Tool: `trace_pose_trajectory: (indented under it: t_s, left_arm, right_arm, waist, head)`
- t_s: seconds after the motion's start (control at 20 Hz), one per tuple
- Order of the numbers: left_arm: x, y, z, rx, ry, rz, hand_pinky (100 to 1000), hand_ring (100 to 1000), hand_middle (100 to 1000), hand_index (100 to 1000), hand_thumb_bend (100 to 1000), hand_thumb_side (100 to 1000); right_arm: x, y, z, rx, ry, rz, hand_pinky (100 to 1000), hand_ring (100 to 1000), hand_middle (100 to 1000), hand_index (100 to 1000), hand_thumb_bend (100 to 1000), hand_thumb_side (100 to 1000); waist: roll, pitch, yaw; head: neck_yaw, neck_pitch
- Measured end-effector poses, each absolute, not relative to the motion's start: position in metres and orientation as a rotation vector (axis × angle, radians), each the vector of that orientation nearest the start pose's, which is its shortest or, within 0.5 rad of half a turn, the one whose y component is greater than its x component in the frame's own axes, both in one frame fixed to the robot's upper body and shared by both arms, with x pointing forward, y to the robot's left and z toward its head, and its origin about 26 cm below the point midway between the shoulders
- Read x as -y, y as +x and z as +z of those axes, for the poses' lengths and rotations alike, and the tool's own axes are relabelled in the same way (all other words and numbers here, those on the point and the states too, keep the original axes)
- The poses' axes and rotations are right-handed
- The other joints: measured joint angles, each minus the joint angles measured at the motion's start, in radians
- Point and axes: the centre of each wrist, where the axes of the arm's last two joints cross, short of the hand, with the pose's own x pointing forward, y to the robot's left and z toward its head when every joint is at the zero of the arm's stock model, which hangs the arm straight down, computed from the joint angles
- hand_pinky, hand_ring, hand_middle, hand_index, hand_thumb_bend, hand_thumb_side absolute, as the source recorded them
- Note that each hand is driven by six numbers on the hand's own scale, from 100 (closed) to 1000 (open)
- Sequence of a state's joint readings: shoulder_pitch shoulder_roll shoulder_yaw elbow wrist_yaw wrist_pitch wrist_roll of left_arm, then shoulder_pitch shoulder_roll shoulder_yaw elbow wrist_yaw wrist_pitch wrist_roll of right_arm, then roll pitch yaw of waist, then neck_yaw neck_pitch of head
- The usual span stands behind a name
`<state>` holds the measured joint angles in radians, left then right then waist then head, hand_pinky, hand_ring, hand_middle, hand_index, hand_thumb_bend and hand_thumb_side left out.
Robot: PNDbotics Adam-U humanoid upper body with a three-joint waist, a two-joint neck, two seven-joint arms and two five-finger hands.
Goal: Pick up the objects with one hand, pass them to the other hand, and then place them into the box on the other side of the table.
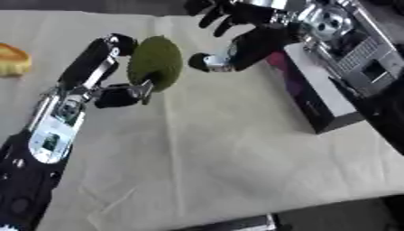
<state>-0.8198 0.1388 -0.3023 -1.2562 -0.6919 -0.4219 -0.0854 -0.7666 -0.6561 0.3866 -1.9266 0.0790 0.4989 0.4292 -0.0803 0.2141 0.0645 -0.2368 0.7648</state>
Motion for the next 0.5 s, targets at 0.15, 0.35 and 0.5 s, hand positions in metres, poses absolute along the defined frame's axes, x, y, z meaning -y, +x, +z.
trace_pose_trajectory:
  t_s: [0.15, 0.35, 0.5]
  left_arm:
    - [-0.109, 0.422, 0.173, -3.012, -0.462, 1.823, 660, 588, 416, 476, 100, 350]
    - [-0.103, 0.418, 0.176, -2.989, -0.431, 1.819, 661, 588, 416, 476, 100, 350]
    - [-0.098, 0.416, 0.178, -2.979, -0.403, 1.813, 661, 588, 416, 476, 100, 353]
  right_arm:
    - [0.188, 0.320, 0.293, 1.719, -0.242, 1.317, 799, 879, 908, 943, 420, 300]
    - [0.186, 0.323, 0.291, 1.719, -0.233, 1.321, 800, 879, 908, 943, 418, 304]
    - [0.185, 0.324, 0.290, 1.717, -0.227, 1.327, 800, 880, 908, 942, 418, 307]
  waist:
    - [0.000, 0.001, 0.003]
    - [0.000, 0.001, 0.005]
    - [0.000, 0.001, 0.005]
  head:
    - [-0.003, 0.000]
    - [-0.005, 0.000]
    - [-0.008, 0.000]
